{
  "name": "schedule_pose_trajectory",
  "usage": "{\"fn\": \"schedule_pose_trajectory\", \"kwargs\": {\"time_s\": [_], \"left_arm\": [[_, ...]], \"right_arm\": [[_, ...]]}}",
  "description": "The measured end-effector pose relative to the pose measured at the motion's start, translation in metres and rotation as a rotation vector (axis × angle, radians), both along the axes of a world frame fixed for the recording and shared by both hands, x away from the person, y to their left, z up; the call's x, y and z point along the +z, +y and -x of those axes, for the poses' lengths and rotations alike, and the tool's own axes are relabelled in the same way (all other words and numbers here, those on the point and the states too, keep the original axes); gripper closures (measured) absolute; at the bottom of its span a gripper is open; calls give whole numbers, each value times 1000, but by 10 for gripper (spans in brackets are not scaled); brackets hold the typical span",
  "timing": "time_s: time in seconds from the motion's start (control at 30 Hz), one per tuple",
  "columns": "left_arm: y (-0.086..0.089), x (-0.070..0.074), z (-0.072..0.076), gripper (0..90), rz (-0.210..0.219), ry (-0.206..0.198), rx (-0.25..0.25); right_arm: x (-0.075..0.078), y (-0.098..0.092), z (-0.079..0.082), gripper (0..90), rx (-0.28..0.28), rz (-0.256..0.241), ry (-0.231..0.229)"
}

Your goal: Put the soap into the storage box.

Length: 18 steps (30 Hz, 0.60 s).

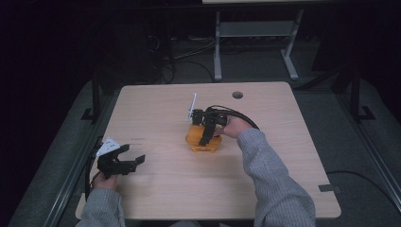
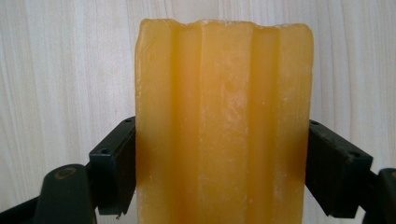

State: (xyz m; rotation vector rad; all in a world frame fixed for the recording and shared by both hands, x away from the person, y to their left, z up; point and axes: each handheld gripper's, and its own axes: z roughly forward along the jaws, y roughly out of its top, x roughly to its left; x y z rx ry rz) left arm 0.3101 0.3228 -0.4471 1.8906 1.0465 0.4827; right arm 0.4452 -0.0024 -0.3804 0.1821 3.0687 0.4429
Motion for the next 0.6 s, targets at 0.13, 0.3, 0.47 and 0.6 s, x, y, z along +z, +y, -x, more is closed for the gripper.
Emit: {"fn": "schedule_pose_trajectory", "kwargs": {"time_s": [0.13, 0.3, 0.47, 0.6], "left_arm": [[0, 0, 0, 138, 1, 0, 0], [0, 0, 0, 138, 4, 1, 3], [0, 0, 0, 138, 0, 2, -1], [0, 0, 0, 138, 1, 3, 0]], "right_arm": [[0, 1, 0, 211, -3, -1, 2], [-1, 1, 0, 211, -2, 5, -2], [-1, 2, 0, 211, 0, 4, -1], [-2, 3, 0, 211, 0, 5, 1]]}}
